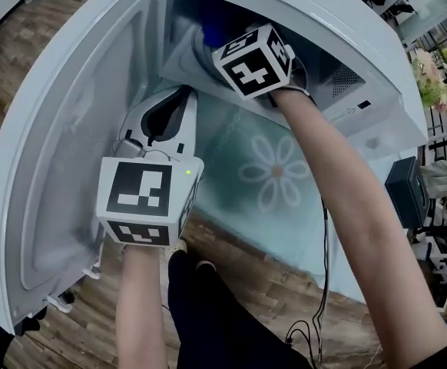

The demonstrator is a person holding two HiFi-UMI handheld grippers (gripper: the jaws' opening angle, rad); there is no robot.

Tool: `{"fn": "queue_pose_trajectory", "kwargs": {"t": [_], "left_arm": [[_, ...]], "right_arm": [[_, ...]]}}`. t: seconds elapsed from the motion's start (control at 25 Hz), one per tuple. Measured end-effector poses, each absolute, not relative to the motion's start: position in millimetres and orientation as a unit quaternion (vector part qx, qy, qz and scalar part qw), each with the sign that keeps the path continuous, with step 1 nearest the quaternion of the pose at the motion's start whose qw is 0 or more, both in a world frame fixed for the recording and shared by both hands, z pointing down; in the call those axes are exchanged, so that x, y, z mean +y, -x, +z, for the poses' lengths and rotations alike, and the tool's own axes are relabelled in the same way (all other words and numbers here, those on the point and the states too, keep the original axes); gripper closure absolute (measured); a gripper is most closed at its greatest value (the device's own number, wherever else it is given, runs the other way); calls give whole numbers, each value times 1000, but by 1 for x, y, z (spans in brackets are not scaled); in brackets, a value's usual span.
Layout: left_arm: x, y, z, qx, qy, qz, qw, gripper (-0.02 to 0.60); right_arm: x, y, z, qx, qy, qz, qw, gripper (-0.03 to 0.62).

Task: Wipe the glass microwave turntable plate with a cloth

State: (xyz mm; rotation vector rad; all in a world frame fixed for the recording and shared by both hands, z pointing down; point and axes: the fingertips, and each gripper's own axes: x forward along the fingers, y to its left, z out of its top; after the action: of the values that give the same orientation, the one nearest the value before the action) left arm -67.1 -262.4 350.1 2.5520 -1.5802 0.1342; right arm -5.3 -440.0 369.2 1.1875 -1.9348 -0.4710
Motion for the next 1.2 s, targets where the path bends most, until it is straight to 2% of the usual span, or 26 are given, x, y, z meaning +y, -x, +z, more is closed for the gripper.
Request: {"fn": "queue_pose_trajectory", "kwargs": {"t": [0.6, 1.2], "left_arm": [[-260, 58, 355, -517, -852, 54, 53, 574], [-243, 54, 354, -510, -857, 60, 45, 574]], "right_arm": [[-471, 2, 389, -688, -422, -280, 521, 546], [-464, -64, 396, -576, -411, -287, 646, 548]]}}
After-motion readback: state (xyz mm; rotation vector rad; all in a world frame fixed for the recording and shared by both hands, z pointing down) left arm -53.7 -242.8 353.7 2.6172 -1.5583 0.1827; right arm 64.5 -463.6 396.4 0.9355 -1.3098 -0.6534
